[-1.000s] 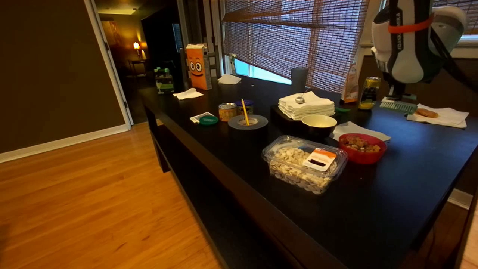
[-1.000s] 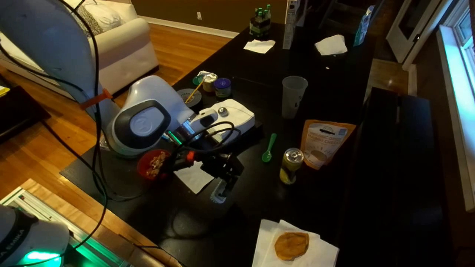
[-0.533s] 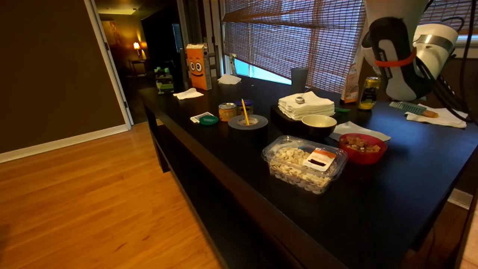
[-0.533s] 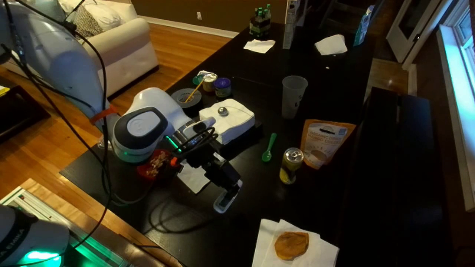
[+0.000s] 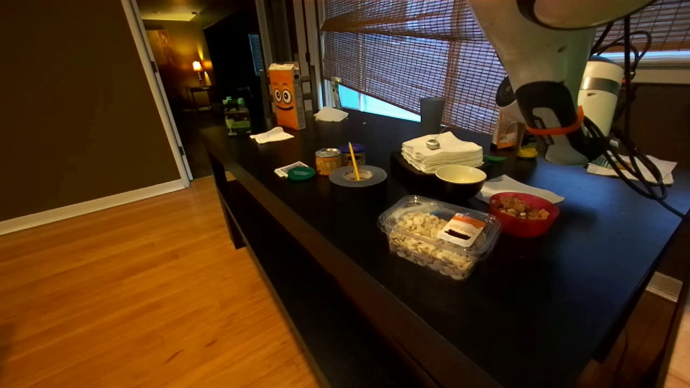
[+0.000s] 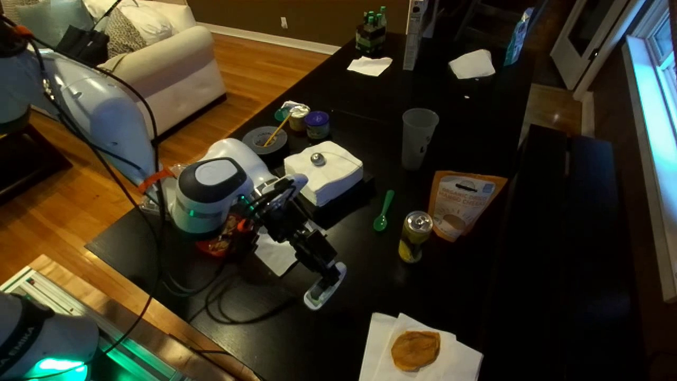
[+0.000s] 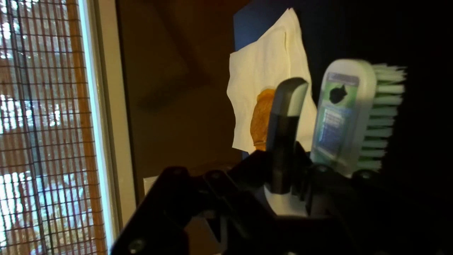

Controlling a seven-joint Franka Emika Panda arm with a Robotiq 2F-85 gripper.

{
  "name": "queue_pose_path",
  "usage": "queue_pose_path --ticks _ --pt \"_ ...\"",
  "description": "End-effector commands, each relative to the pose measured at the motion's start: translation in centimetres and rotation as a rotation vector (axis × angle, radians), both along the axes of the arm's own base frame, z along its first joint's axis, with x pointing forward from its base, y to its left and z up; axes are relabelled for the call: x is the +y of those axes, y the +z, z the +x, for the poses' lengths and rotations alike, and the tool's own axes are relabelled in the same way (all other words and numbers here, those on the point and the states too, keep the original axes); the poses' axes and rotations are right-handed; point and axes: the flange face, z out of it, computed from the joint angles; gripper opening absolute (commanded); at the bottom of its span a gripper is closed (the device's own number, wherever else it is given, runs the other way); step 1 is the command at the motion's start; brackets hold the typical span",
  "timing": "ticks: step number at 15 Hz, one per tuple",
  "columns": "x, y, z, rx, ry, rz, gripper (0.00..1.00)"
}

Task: Correctly position the brush that is on the table

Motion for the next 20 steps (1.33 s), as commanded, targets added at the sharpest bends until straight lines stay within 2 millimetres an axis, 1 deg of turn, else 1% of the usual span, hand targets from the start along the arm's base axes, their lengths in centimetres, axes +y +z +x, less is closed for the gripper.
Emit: queue_pose_path --ticks 1,6,11,12,15,20 --pt "0.2 -1.4 1.4 0.031 -0.015 -0.085 0.06" --pt "0.5 -3.5 3.2 0.044 -0.004 -0.100 0.06" --pt "-0.6 -5.2 3.9 0.044 0.004 -0.085 0.06" --pt "-0.6 -5.1 3.9 0.045 0.002 -0.082 0.06" --pt "-1.2 -5.5 3.8 0.046 -0.004 -0.093 0.06" --pt "-1.6 -5.9 3.9 0.051 0.001 -0.101 0.06"
